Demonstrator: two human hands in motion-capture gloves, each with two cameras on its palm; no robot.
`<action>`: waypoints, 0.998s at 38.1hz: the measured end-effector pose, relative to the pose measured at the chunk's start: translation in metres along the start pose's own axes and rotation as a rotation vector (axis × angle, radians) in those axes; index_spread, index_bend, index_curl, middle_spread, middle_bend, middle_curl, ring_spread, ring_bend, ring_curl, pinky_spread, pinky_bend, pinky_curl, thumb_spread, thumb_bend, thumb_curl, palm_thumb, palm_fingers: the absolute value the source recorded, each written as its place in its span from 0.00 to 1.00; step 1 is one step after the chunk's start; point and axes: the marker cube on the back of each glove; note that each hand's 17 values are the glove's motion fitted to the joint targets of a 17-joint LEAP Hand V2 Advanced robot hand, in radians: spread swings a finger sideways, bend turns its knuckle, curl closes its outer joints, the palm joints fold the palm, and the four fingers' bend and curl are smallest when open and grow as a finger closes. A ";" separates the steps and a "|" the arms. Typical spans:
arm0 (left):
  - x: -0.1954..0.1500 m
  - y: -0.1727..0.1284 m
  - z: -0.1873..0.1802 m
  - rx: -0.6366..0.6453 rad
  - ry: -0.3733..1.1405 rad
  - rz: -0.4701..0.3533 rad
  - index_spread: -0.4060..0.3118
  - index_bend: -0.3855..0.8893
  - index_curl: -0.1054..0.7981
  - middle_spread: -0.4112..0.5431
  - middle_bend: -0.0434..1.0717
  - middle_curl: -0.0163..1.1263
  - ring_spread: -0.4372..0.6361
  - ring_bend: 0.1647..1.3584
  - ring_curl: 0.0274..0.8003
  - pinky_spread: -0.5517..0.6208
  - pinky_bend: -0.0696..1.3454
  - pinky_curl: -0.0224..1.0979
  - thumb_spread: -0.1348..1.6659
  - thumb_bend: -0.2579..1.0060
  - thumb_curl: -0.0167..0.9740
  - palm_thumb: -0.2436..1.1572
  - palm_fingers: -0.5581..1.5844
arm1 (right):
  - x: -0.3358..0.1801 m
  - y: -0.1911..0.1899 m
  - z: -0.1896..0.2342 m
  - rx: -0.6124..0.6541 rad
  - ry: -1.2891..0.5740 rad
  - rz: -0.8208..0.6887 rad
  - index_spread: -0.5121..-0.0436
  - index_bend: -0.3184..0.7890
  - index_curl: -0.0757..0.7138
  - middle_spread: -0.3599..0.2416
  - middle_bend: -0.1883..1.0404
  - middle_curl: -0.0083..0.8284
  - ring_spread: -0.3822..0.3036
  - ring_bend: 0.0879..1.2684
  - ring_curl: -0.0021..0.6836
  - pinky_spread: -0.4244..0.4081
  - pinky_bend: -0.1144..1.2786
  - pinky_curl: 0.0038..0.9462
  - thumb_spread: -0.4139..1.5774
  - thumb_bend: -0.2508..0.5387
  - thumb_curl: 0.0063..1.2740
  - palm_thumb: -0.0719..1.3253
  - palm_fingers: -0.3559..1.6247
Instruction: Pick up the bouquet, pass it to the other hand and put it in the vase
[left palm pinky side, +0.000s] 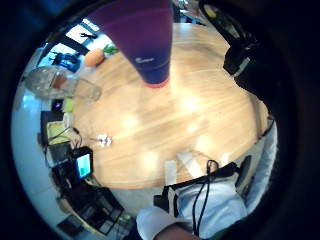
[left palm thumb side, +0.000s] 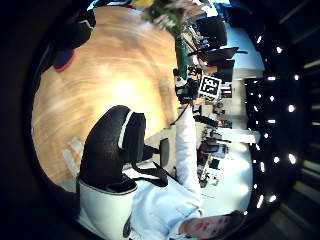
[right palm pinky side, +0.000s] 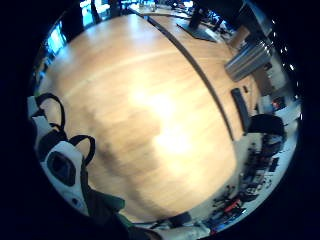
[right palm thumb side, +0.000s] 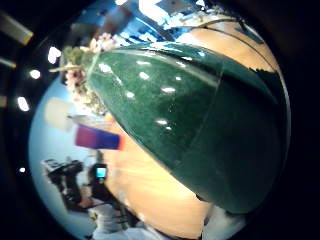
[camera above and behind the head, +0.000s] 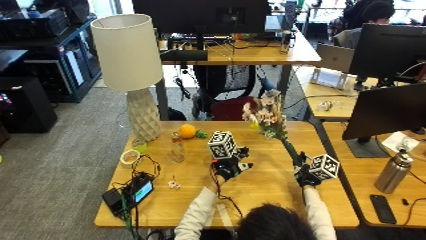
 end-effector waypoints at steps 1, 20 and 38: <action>0.004 -0.003 -0.004 -0.001 0.028 0.010 0.39 0.43 0.54 0.41 0.16 0.25 0.38 0.24 0.41 0.42 0.30 0.37 0.71 0.19 0.32 0.41 0.58 | -0.008 -0.006 -0.003 0.061 -0.063 -0.052 0.65 0.66 0.64 0.33 0.79 0.72 0.26 0.70 0.78 0.22 0.55 0.47 0.74 0.31 0.27 0.67 0.94; 0.105 -0.078 -0.077 0.339 0.814 0.182 0.46 0.39 0.49 0.45 0.17 0.25 0.39 0.28 0.43 0.41 0.34 0.38 0.67 0.18 0.34 0.41 0.54 | -0.119 -0.041 0.009 0.454 -0.684 -0.269 0.70 0.72 0.77 0.34 0.86 0.76 0.28 0.77 0.82 0.20 0.60 0.52 0.69 0.33 0.35 0.80 0.89; 0.125 -0.064 -0.080 0.779 0.797 0.311 0.26 0.43 0.48 0.16 0.51 0.37 0.12 0.39 0.46 0.16 0.40 0.37 0.61 0.25 0.41 0.57 0.98 | -0.174 0.033 0.081 0.262 -0.821 -0.485 0.71 0.69 0.83 0.35 0.86 0.76 0.28 0.79 0.81 0.20 0.62 0.53 0.64 0.29 0.42 0.79 0.88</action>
